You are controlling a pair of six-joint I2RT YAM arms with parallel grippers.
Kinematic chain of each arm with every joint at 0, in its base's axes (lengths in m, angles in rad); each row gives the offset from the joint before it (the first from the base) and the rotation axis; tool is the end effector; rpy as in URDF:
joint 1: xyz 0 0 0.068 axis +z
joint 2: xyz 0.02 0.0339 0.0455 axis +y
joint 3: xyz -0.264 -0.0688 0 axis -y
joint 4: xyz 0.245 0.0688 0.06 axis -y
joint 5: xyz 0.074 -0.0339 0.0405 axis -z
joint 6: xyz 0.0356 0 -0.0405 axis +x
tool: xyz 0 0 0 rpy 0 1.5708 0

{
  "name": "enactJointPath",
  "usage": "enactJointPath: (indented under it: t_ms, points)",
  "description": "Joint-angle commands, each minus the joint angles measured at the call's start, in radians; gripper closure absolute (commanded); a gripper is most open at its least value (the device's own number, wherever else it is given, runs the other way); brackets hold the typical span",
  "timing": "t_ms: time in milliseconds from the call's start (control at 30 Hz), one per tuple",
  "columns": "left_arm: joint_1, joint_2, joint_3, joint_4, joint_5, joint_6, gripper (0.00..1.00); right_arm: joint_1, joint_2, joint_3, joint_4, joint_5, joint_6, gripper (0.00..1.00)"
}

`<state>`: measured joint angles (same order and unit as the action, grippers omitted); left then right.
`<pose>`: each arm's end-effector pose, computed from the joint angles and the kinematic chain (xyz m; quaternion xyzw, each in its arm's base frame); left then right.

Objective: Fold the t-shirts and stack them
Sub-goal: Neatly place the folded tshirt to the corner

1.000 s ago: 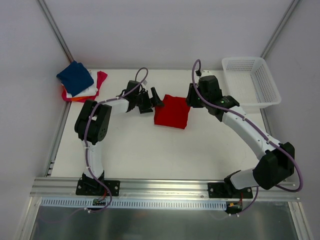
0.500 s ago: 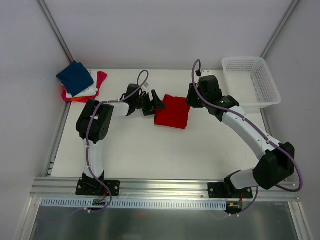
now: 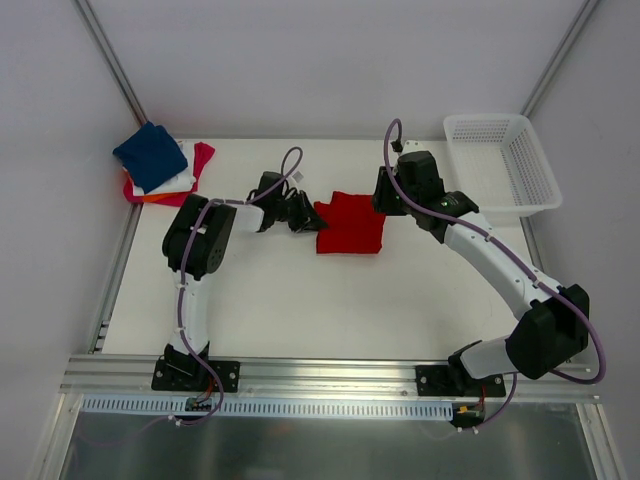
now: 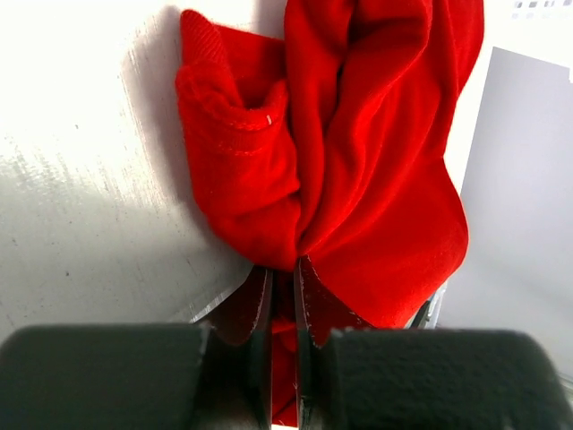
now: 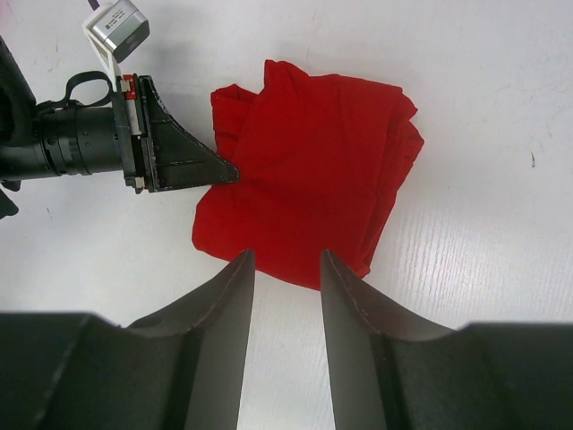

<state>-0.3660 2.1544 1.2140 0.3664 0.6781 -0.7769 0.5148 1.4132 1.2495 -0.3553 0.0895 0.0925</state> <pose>0.4064 -0.1797 0.1160 -0.0133 0.8434 -0.4895 0.2212 0.2845 0.1573 0.3392 -0.1591 0.8495 0.1130 0.4901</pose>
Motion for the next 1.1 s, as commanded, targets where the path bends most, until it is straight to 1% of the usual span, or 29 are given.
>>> enactJointPath:
  t_ms: [0, 133, 300, 367, 433, 533, 800, 933, 1067]
  points:
    - [-0.011, 0.022, 0.028, -0.124, -0.038, 0.067, 1.0, 0.004, -0.031, 0.004, 0.01, -0.01, 0.006, 0.61]
    - [-0.011, -0.011, 0.05, -0.194, -0.069, 0.119, 1.0, 0.004, -0.039, -0.001, 0.01, -0.007, 0.007, 0.61]
    - [-0.013, -0.082, 0.093, -0.329, -0.149, 0.203, 1.0, 0.004, -0.042, -0.005, 0.016, -0.011, 0.01, 0.61]
    - [-0.013, -0.102, 0.12, -0.36, -0.173, 0.229, 1.0, 0.004, -0.043, -0.005, 0.022, -0.014, 0.015, 0.61]
    - [-0.013, -0.128, 0.14, -0.444, -0.21, 0.263, 1.0, 0.004, -0.046, -0.01, 0.026, -0.017, 0.015, 0.61]
    - [-0.01, -0.163, 0.188, -0.526, -0.265, 0.309, 1.0, 0.004, -0.054, -0.015, 0.029, -0.017, 0.016, 0.61]
    - [0.021, -0.183, 0.422, -0.737, -0.367, 0.41, 1.0, 0.004, -0.079, -0.03, 0.036, -0.011, 0.015, 0.61]
    - [0.061, -0.171, 0.553, -0.817, -0.4, 0.444, 1.0, 0.002, -0.092, -0.041, 0.036, -0.01, 0.012, 0.61]
    - [0.125, -0.15, 0.633, -0.871, -0.425, 0.472, 1.0, 0.002, -0.106, -0.05, 0.039, -0.008, 0.009, 0.61]
